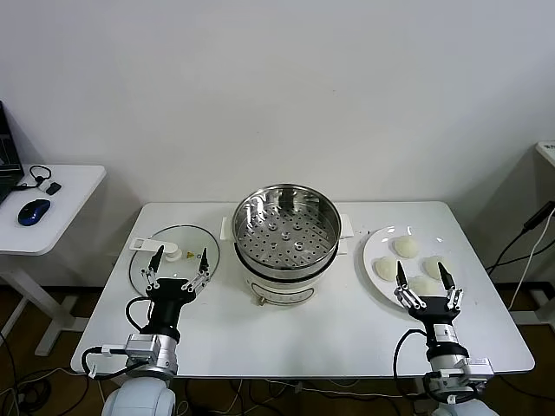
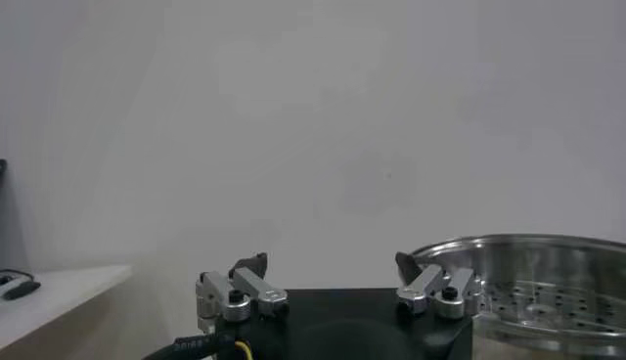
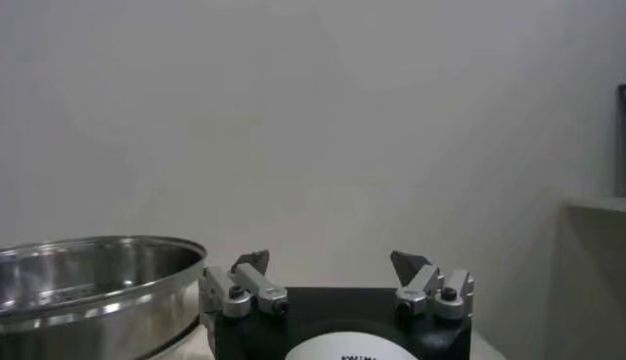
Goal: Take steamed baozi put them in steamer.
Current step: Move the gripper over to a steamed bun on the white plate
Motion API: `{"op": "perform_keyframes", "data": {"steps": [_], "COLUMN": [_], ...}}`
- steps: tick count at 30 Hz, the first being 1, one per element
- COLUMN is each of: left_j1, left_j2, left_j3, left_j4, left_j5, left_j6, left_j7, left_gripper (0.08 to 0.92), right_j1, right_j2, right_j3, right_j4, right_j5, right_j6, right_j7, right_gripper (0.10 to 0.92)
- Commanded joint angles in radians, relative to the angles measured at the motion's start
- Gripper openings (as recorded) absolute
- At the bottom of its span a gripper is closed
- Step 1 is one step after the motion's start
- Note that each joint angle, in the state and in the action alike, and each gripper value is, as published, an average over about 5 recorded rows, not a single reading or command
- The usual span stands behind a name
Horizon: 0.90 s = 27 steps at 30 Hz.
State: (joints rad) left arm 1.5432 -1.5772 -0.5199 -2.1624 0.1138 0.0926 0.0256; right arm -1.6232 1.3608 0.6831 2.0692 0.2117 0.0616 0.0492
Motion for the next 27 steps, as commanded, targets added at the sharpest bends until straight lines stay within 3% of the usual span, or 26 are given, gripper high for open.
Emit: {"op": "perform_keyframes", "data": {"steps": [1,13,20,27], "left_j1": [-0.003,-0.014,-0.004,0.014], "left_j2": [0.004,0.001,0.001,0.004], "left_j3": [0.0,0.014,0.013,0.003], "left_j4": [0.0,0.007,0.002,0.003], "left_j5": [-0.001,-0.004,-0.008,-0.022], "left_j6": [0.001,-0.018,-0.033,-0.056], "left_j7": [0.002,-0.001,0.0,0.004], "left_gripper": [0.823,0.823,0.823,0.823], "right_j1": [0.07,0.335,0.452,0.635], "right_j2": [-0.058,-0.373,-0.575,-0.785], "right_j3": [0.018,-0.04,-0.133,-0.301], "right_j4": [-0.005,-0.114,-0.216,-0.358], "right_j5": [-0.045,-0.07,-0.141,-0.167], "right_j6": [-0.181,-0.432,-0.543,-0.556], "right_j7": [0.029,-0.004,-0.142,-0.303], "right_gripper": [0.823,0.823,0.823,0.823]}}
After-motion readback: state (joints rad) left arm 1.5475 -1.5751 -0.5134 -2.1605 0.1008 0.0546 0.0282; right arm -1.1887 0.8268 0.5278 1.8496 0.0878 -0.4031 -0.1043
